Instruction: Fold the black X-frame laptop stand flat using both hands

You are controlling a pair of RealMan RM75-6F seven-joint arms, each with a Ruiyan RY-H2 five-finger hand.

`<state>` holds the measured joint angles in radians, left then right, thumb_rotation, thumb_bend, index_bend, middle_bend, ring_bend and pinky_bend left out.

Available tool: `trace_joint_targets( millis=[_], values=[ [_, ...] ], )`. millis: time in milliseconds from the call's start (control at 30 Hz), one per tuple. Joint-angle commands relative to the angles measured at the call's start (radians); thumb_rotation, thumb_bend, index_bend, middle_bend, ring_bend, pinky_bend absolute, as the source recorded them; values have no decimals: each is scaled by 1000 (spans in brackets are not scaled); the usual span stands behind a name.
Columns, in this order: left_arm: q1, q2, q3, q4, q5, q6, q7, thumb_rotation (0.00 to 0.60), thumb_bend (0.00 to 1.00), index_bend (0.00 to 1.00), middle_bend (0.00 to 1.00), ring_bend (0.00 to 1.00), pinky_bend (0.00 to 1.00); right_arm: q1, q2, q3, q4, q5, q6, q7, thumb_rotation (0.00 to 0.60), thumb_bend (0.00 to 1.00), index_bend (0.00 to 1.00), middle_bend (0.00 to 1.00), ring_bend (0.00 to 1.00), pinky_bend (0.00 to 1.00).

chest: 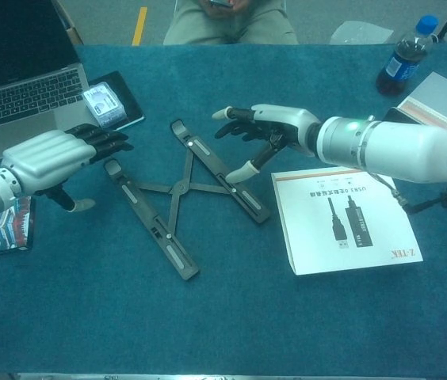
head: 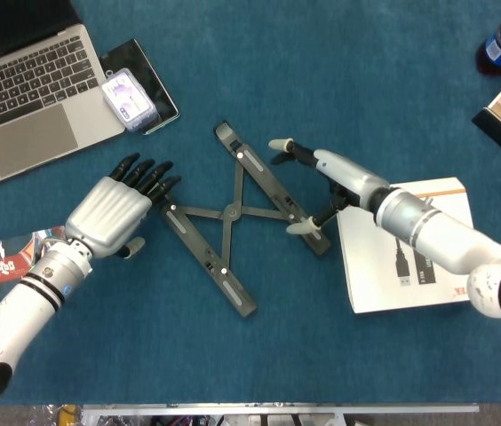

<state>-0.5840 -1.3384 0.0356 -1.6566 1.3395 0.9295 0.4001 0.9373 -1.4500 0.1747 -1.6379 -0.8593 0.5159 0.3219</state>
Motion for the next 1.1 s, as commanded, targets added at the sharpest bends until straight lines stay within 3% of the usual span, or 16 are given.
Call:
trace_joint_targets(
  millis=[33,233,433,733,1100],
  values=[
    [-1,-1,0,0,-1,-1,0,600,263,0,0,0,0,76,13,-68,-22,111,59,-154,600,0,0,175,0,0],
    [-4,-5,0,2,-4,-2,6,600,264,0,0,0,0,160,-4,-126,-31,262,106,-303,600,0,0,186,0,0],
    [-6,-17,-1,23,-7,-3,4,600,263,0,0,0,0,208,-24,-148,-39,356,142,-385,600,0,0,190,0,0],
    [8,-4,21,36,19,19,17,600,263,0,0,0,0,217,-31,-162,-57,396,175,-443,600,0,0,190,0,0],
    [-2,-52,3,49,-11,-5,-2,600,263,0,0,0,0,215,-35,-156,-63,423,190,-476,600,0,0,190,0,0]
  ],
)
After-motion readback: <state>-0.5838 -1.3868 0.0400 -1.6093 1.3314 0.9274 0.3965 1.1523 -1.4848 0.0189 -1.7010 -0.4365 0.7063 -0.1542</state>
